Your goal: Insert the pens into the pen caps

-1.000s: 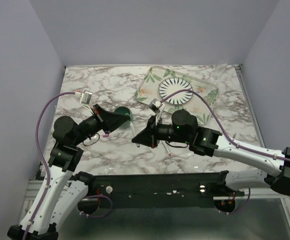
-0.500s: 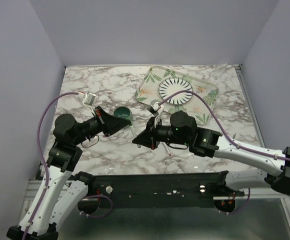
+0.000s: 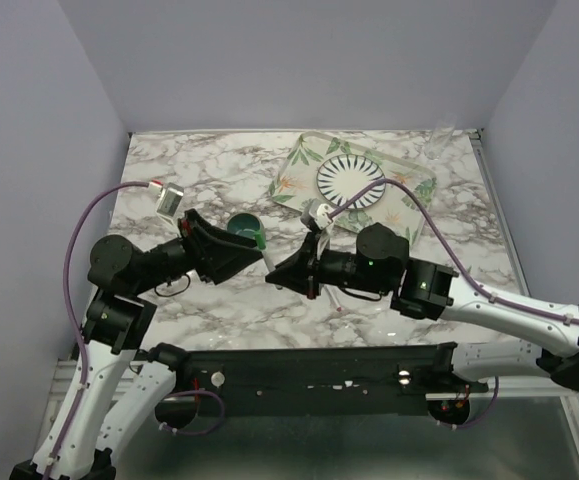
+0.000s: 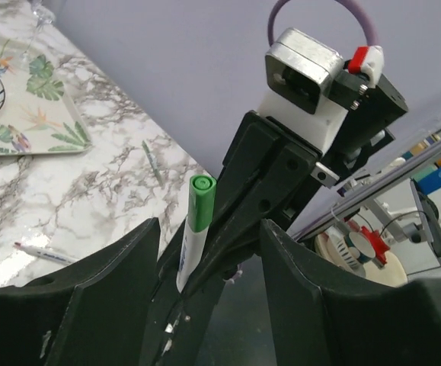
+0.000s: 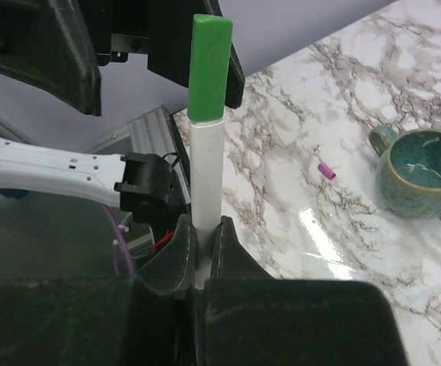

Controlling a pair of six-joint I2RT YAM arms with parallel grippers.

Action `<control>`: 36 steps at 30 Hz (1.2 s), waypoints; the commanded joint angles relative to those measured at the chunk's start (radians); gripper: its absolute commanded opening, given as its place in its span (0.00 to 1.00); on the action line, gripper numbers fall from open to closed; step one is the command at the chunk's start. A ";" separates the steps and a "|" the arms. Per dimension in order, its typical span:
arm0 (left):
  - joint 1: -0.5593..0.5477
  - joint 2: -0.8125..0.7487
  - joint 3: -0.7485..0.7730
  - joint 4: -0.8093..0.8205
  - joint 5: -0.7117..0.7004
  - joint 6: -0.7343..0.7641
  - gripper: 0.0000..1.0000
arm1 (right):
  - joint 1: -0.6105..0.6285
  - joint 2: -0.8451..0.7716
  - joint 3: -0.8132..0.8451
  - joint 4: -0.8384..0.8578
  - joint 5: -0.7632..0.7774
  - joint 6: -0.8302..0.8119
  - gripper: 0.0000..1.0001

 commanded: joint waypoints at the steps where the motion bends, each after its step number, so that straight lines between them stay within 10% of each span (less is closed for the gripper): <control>1: -0.002 -0.028 0.032 0.103 0.041 -0.005 0.66 | 0.011 -0.050 -0.012 0.071 -0.031 -0.009 0.01; 36: -0.002 -0.037 -0.037 0.337 0.061 -0.017 0.60 | 0.074 -0.041 -0.007 0.124 -0.162 0.031 0.01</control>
